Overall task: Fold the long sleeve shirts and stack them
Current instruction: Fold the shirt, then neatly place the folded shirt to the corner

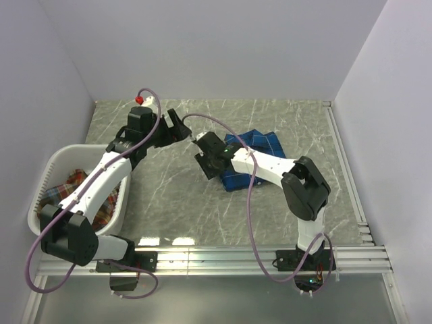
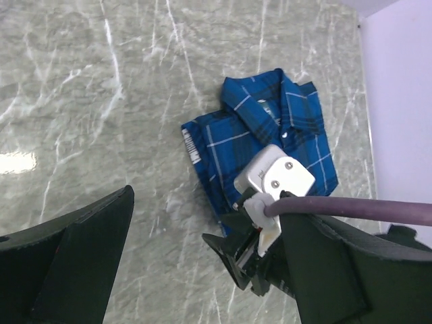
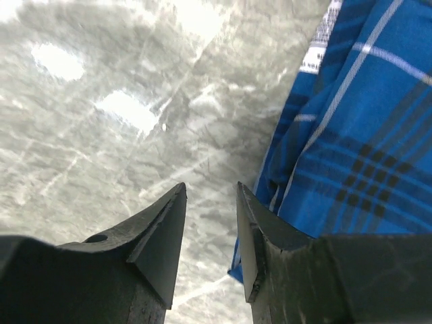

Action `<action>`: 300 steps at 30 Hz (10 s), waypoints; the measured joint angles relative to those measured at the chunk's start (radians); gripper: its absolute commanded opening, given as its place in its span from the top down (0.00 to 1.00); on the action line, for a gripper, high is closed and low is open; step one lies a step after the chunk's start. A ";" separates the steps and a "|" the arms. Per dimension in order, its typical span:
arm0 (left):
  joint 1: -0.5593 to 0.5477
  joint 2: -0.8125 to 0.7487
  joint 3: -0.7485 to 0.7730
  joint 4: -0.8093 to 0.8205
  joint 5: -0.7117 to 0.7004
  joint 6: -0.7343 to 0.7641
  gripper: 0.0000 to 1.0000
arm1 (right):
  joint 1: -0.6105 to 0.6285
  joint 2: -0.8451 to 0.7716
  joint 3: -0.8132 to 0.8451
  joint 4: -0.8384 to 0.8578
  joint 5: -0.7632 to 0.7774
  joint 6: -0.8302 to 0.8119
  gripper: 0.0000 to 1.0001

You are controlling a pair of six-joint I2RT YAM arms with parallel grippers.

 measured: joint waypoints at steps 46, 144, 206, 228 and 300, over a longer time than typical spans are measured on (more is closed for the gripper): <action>-0.054 0.630 0.218 0.057 0.158 -0.161 0.44 | -0.195 0.112 0.129 0.080 0.039 0.273 0.60; -0.029 0.560 0.101 0.112 0.016 -0.216 0.39 | -0.271 -0.292 -0.186 0.328 -0.216 0.375 0.55; -0.182 0.767 0.299 0.159 0.066 -0.200 0.51 | -1.053 -0.527 -0.971 0.808 -0.576 0.749 0.47; 0.035 0.109 0.204 -0.143 -0.301 0.004 0.02 | -0.499 -0.822 -1.175 0.757 -0.221 1.197 0.15; 0.154 0.029 0.042 -0.082 -0.264 0.031 0.05 | -0.306 0.076 -0.384 0.945 0.002 1.551 0.43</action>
